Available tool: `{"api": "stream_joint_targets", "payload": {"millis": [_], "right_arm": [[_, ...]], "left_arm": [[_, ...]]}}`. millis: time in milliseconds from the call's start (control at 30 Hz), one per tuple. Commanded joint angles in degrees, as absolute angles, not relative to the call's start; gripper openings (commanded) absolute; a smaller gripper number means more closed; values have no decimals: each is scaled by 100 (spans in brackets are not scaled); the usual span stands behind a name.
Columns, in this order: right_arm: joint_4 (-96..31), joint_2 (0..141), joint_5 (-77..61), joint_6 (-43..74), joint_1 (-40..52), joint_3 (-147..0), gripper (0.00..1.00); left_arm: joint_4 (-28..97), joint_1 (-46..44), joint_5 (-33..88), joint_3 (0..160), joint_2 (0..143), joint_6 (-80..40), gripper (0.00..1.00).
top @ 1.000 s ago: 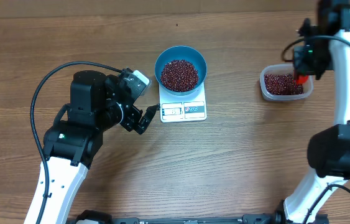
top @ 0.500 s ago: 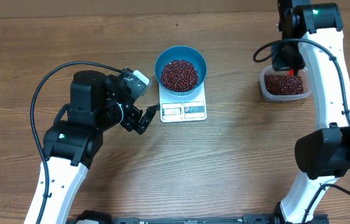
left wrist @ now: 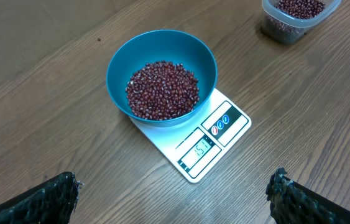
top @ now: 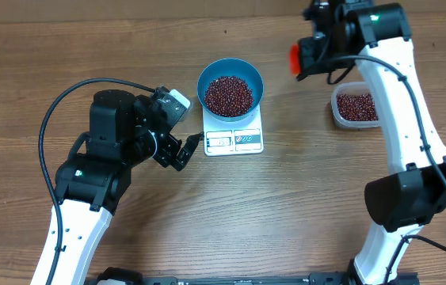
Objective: Scoop item into bowl and weigh 150g on scale
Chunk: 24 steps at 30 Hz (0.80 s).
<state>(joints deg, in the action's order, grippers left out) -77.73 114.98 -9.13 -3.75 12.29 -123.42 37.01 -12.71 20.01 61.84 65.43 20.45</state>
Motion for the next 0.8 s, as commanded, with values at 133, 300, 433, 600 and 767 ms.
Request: {"api": "stream_joint_targets", "payload": {"millis": [133,300,433,600,767], "right_arm": [[-7520,11242,-1168,-1081,1883,-12401,4],[-7478,11500,-1420,-1076,2134,-12398,4],[-7465,11703,-1402,-1083,2320,-12396,4],[-7378,12127,-1380,-1081,2405,-12396,4],[-7266,12243,-972,-1100,2405,-12396,4]], "left_arm": [[3686,-1240,2080,6176,6558,1966,100],[3686,-1240,2080,6176,6558,1968,100],[3686,-1240,2080,6176,6558,1966,100],[3686,-1240,2080,6176,6558,1966,100],[3686,-1240,2080,6176,6558,1966,100]]}}
